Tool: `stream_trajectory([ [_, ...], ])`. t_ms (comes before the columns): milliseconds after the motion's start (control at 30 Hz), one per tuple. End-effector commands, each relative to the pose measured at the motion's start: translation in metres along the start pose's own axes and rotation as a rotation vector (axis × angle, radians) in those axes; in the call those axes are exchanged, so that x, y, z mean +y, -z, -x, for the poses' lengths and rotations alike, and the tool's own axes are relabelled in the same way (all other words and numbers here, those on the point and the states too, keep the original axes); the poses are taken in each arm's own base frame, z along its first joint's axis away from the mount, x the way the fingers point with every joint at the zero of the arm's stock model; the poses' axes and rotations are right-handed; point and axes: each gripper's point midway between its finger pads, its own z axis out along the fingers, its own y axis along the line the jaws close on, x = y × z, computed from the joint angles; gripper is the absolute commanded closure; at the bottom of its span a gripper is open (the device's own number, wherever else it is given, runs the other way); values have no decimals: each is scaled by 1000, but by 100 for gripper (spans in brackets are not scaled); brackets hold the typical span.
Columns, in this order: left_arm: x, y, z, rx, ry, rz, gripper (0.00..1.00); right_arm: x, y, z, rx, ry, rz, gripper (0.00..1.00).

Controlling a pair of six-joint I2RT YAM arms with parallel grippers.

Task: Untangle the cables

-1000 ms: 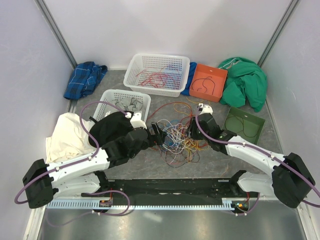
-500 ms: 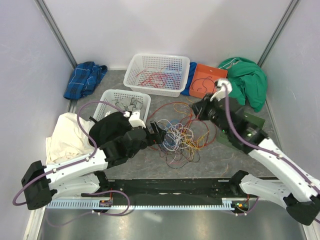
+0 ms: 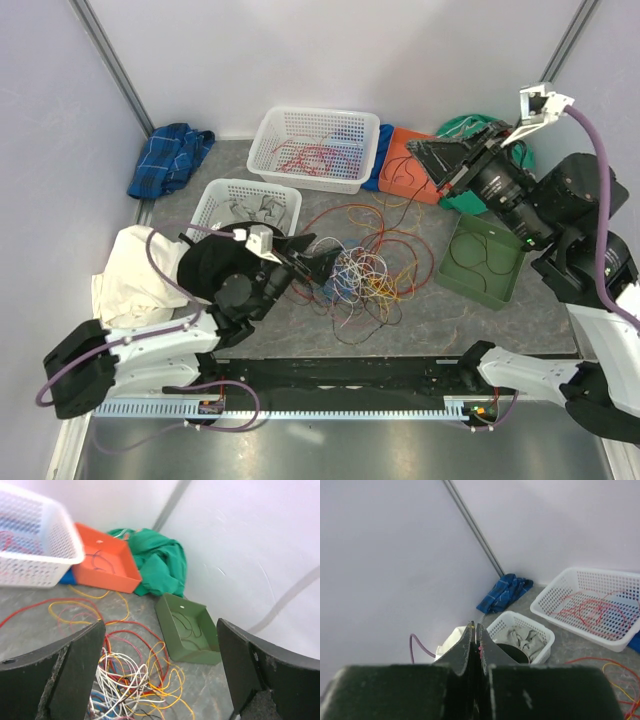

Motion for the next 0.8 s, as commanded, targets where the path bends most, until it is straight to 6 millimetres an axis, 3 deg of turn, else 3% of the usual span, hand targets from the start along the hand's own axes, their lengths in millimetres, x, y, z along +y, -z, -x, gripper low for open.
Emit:
stream_trajectory([
  [0,-65,7,55,-321,-144,-371,0,1,-7,-31,128,-30,17,100],
  [33,-81,9,51,-314,-176,-462,0,0,-8,-32,131,-34,13,100],
  [133,-96,7,33,-286,-253,-562,0,2,-6,-31,128,-45,16,100],
  [400,-97,4,11,-258,-277,-610,3,1,-1,-31,135,-39,14,100],
  [467,-88,3,10,-259,-286,-569,3,2,2,-28,128,-33,15,100],
  [533,-66,1,18,-287,-288,-449,4,0,3,-25,118,-26,4,100],
  [633,-16,5,31,-325,-277,-196,1,-6,9,-19,96,-3,-27,100],
  [667,-10,10,40,-347,-265,-167,0,-7,9,-20,98,2,-30,100],
  [733,-6,18,25,-281,-306,-190,0,-8,10,-21,100,5,-34,100],
  [767,-14,22,29,-275,-329,-229,0,-10,9,-24,105,6,-39,100],
])
